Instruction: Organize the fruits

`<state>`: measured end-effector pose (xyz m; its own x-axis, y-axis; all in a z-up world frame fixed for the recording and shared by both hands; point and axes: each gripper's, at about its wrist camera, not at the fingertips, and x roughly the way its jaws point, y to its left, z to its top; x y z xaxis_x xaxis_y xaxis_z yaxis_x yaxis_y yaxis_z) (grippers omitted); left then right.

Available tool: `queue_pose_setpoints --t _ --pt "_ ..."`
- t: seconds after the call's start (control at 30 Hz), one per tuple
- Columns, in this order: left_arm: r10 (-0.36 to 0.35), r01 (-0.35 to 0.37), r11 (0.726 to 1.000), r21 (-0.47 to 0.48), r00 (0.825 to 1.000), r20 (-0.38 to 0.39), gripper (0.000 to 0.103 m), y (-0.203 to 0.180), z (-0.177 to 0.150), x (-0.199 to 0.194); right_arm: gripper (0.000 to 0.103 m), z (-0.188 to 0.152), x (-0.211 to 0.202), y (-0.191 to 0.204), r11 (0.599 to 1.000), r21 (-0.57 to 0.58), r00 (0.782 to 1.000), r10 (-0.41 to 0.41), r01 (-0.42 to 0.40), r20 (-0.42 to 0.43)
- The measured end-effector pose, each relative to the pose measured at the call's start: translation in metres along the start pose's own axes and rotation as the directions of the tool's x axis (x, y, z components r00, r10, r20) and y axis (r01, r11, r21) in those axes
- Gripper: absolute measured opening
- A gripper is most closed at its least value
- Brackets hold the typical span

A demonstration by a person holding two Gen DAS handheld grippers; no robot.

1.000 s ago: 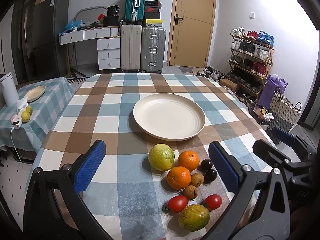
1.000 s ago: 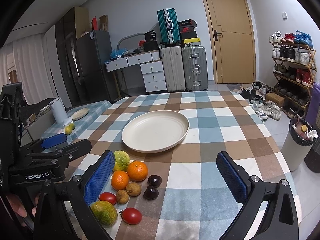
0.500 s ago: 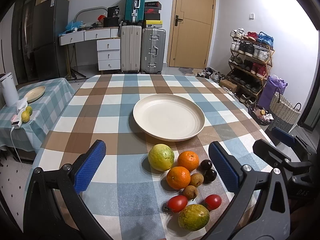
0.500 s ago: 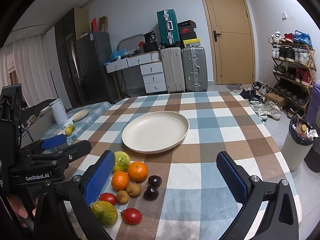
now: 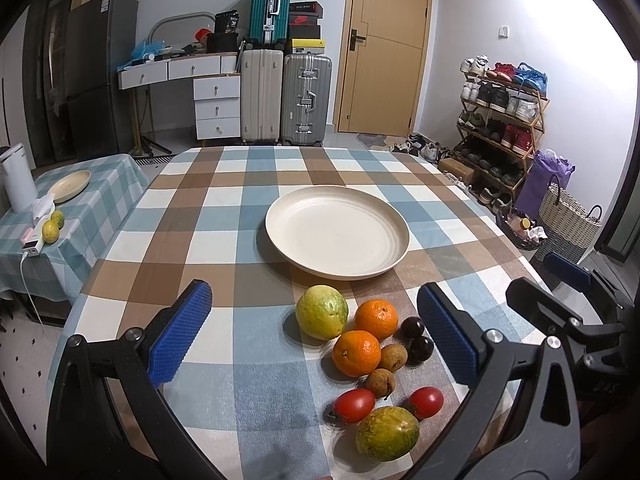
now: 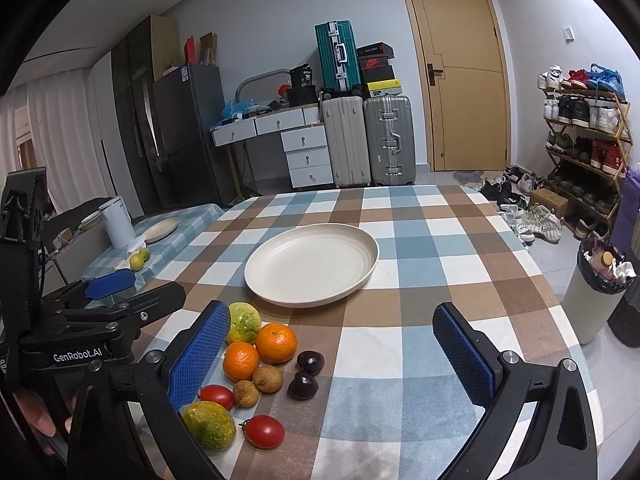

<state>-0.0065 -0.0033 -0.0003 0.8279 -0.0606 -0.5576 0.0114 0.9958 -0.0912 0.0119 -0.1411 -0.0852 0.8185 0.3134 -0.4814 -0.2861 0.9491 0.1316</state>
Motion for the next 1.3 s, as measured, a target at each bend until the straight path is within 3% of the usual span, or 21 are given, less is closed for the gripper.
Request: queue_pose_setpoints --t 0.57,0.87,1.3 --pt "-0.006 0.006 1.0 0.005 1.0 -0.013 0.103 -0.001 -0.008 0.004 0.103 -0.002 0.0 -0.002 1.0 0.012 1.0 0.0 0.0 -0.001" --pt "-0.053 0.054 0.997 0.047 0.998 -0.04 0.103 -0.008 -0.021 -0.003 0.103 -0.003 -0.003 -0.005 1.0 0.025 1.0 -0.005 0.005 0.001" --pt "-0.138 0.16 0.979 0.123 0.975 -0.175 0.102 -0.017 -0.062 -0.003 0.103 -0.005 -0.006 -0.009 0.999 0.03 1.0 -0.012 0.011 0.006"
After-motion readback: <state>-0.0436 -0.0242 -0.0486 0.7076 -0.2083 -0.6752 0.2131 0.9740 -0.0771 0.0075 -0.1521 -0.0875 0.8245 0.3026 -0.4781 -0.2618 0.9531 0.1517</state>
